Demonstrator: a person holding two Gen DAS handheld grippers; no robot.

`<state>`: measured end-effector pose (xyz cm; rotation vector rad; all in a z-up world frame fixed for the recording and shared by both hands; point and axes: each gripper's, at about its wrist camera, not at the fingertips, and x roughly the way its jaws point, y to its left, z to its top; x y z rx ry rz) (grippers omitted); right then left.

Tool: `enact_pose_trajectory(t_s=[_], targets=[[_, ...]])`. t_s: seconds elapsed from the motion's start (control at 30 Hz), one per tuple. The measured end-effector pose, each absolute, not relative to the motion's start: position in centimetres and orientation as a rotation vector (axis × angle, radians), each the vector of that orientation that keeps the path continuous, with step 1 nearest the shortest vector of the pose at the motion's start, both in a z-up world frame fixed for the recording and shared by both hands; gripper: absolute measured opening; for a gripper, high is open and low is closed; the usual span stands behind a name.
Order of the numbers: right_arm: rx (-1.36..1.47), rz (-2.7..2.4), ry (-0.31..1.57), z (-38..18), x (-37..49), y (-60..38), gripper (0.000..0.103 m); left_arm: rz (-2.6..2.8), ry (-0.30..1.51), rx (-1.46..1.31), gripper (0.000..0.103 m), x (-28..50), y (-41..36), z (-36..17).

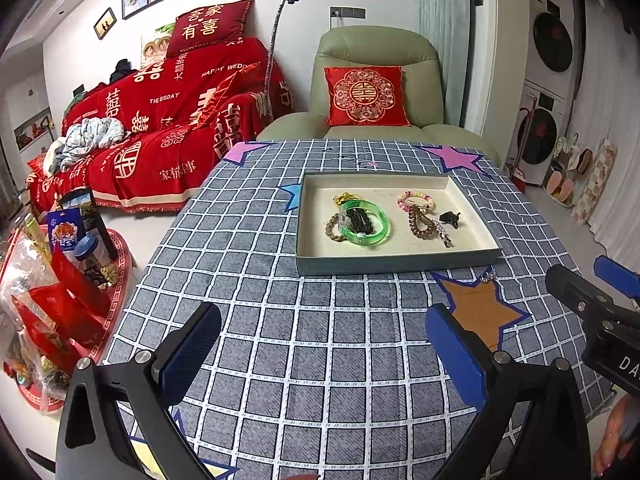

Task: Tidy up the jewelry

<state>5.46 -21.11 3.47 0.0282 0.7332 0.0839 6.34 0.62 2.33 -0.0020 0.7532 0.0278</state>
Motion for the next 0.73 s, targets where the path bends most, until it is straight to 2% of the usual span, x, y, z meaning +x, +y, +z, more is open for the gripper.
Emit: enact_pose_trajectory(t_s=[0.73], targets=[[0.028, 0.084, 0.733, 3.50, 5.46, -21.07, 0.090, 0.018, 0.741, 0.003, 0.103, 6.37, 0.17, 2.37]])
